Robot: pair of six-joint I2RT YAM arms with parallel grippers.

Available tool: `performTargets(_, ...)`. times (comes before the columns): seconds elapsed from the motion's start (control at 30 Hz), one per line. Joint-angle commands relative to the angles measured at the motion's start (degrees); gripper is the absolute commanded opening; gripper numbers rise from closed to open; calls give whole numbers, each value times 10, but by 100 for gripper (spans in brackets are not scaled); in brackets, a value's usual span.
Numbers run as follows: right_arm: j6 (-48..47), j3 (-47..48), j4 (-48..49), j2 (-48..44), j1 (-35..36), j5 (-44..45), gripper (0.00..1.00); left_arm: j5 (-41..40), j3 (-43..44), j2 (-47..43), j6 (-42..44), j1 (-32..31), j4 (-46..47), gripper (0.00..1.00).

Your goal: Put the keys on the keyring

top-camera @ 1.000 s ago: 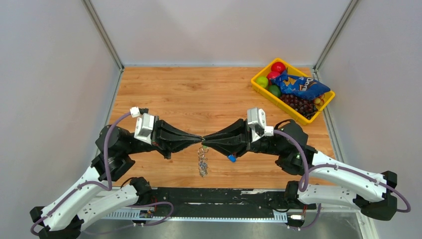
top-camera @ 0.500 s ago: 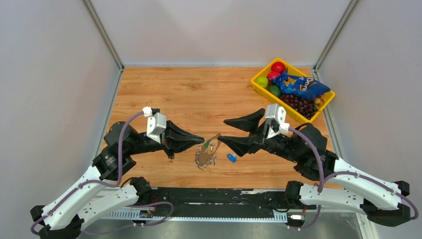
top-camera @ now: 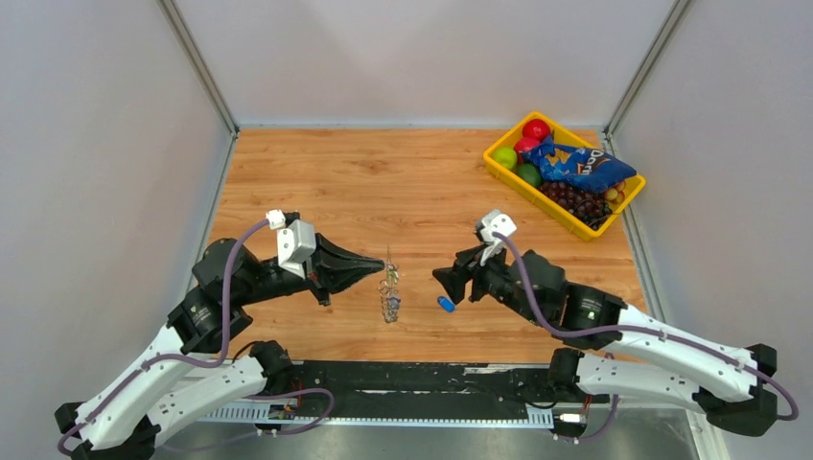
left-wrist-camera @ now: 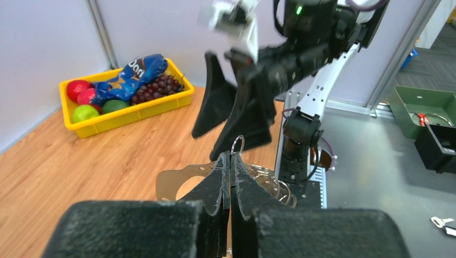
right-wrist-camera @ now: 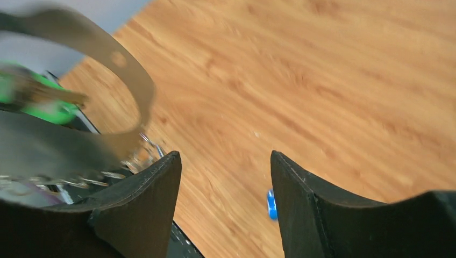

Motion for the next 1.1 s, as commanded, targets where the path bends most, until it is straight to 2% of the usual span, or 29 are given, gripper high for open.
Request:
performTargets(0.0, 85, -24, -76, 47, -12, 31, 64, -24, 10, -14, 16, -1, 14, 0)
performTargets(0.13, 144, -67, -79, 88, -35, 10, 55, -37, 5, -24, 19, -1, 9, 0)
performTargets(0.37, 270, -152, -48, 133, -97, -41, 48, -47, -1, -33, 15, -2, -3, 0)
performTargets(0.53, 310, -188, 2, 151, -116, -93, 43, -52, -3, -36, 19, -1, -6, 0)
performTargets(0.67, 336, -211, 20, 151, -124, -97, 37, -51, -2, -36, 22, -1, -9, 0)
performTargets(1.07, 406, -255, 80, 173, -136, -70, 36, -43, -9, -37, 23, -1, -7, 0)
